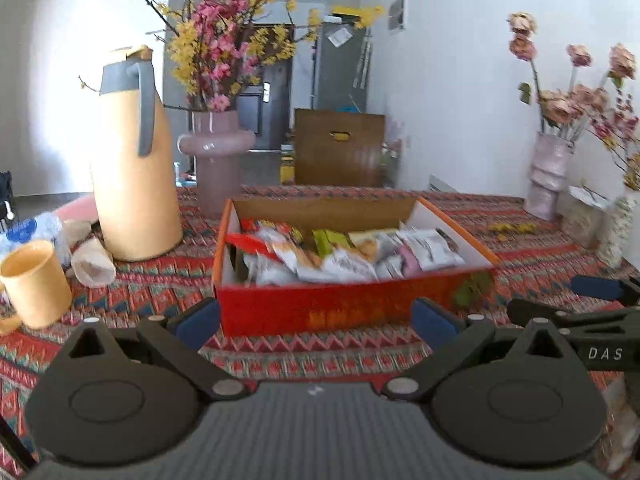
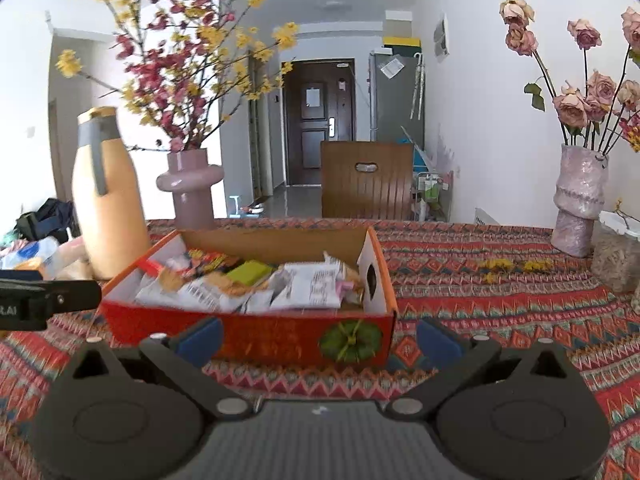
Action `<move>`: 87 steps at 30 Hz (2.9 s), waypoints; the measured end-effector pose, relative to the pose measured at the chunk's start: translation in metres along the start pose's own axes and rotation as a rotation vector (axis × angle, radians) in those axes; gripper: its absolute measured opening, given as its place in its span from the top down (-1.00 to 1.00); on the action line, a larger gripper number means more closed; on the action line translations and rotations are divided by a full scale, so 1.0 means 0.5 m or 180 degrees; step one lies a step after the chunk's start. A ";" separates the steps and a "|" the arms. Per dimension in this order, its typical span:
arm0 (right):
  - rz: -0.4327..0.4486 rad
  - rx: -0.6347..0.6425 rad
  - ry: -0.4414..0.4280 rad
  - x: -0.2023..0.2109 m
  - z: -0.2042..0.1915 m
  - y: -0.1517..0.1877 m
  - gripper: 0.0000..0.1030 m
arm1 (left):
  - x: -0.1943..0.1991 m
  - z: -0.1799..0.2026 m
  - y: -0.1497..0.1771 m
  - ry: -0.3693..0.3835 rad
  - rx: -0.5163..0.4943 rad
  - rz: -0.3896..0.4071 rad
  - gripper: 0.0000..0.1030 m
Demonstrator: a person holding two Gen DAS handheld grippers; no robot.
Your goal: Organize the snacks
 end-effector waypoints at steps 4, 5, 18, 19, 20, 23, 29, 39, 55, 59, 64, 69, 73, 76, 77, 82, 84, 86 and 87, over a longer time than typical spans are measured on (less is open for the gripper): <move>-0.0086 -0.0018 -0.0063 0.032 -0.017 0.039 -1.00 | 0.019 -0.003 0.047 0.0048 -0.0035 -0.0071 -1.00; -0.0119 -0.0030 -0.0072 0.037 -0.021 0.051 -1.00 | 0.022 -0.004 0.058 0.0044 -0.0039 -0.0096 -1.00; -0.0400 -0.0267 -0.0094 0.068 -0.031 0.143 -1.00 | 0.032 -0.025 0.135 0.0020 0.0044 -0.0343 -1.00; -0.0413 -0.0274 -0.0093 0.068 -0.032 0.146 -1.00 | 0.032 -0.026 0.138 0.0015 0.0050 -0.0357 -1.00; -0.0423 -0.0280 -0.0093 0.069 -0.032 0.149 -1.00 | 0.033 -0.028 0.140 0.0011 0.0056 -0.0365 -1.00; -0.0443 -0.0292 -0.0097 0.068 -0.034 0.154 -1.00 | 0.034 -0.032 0.144 0.0006 0.0071 -0.0369 -1.00; -0.0441 -0.0286 -0.0090 0.069 -0.037 0.153 -1.00 | 0.038 -0.032 0.145 0.0017 0.0078 -0.0358 -1.00; -0.0419 -0.0278 -0.0070 0.072 -0.035 0.150 -1.00 | 0.038 -0.031 0.146 0.0022 0.0079 -0.0359 -1.00; -0.0410 -0.0276 -0.0068 0.075 -0.032 0.148 -1.00 | 0.041 -0.030 0.145 0.0025 0.0073 -0.0354 -1.00; -0.0408 -0.0274 -0.0068 0.076 -0.032 0.147 -1.00 | 0.041 -0.030 0.145 0.0025 0.0074 -0.0354 -1.00; -0.0403 -0.0269 -0.0065 0.076 -0.029 0.145 -1.00 | 0.042 -0.031 0.146 0.0025 0.0077 -0.0353 -1.00; -0.0403 -0.0270 -0.0066 0.077 -0.031 0.145 -1.00 | 0.041 -0.030 0.145 0.0017 0.0076 -0.0356 -1.00; -0.0395 -0.0267 -0.0059 0.078 -0.030 0.144 -1.00 | 0.040 -0.029 0.143 0.0024 0.0076 -0.0349 -1.00; -0.0395 -0.0266 -0.0061 0.078 -0.030 0.144 -1.00 | 0.043 -0.029 0.142 0.0038 0.0082 -0.0336 -1.00; -0.0395 -0.0265 -0.0061 0.078 -0.029 0.144 -1.00 | 0.044 -0.029 0.141 0.0036 0.0081 -0.0330 -1.00; -0.0393 -0.0263 -0.0060 0.078 -0.031 0.143 -1.00 | 0.046 -0.028 0.142 0.0046 0.0083 -0.0313 -1.00; -0.0394 -0.0263 -0.0059 0.078 -0.031 0.143 -1.00 | 0.046 -0.028 0.142 0.0048 0.0086 -0.0310 -1.00; -0.0393 -0.0262 -0.0060 0.078 -0.031 0.143 -1.00 | 0.048 -0.028 0.141 0.0047 0.0093 -0.0305 -1.00; -0.0393 -0.0262 -0.0060 0.077 -0.031 0.144 -1.00 | 0.048 -0.028 0.141 0.0040 0.0093 -0.0315 -1.00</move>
Point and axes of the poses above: each gripper's, at about its wrist camera, not at the fingertips, and x roughly against the way its jaws point, z to its right, y to its underside, the point moved 4 cm from there along -x, roughly the way its jaws point, and after that the axes turned 10 degrees about -y, right-handed, at the moved point
